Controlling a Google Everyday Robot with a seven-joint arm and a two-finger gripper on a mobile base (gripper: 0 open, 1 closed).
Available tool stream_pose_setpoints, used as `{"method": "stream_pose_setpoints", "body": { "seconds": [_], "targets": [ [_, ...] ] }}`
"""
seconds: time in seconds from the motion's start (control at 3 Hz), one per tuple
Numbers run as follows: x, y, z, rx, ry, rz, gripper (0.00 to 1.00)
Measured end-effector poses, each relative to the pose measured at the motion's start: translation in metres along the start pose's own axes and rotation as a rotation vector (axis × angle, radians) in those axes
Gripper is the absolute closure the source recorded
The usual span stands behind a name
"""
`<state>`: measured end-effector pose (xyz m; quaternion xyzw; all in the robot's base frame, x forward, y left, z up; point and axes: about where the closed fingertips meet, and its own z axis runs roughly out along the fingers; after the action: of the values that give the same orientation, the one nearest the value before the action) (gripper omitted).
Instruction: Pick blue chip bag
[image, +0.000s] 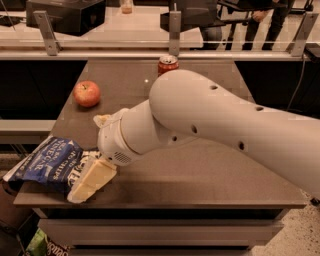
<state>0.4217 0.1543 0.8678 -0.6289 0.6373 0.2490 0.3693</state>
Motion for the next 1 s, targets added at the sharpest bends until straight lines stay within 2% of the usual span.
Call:
{"method": "stream_pose_setpoints", "body": {
  "seconds": [0.33, 1.0],
  "targets": [
    [-0.0017, 0.0011, 0.0001, 0.0, 0.001, -0.004, 0.18],
    [-0.0053, 0.0036, 0.0003, -0.001, 0.002, -0.013, 0.65]
  ]
}}
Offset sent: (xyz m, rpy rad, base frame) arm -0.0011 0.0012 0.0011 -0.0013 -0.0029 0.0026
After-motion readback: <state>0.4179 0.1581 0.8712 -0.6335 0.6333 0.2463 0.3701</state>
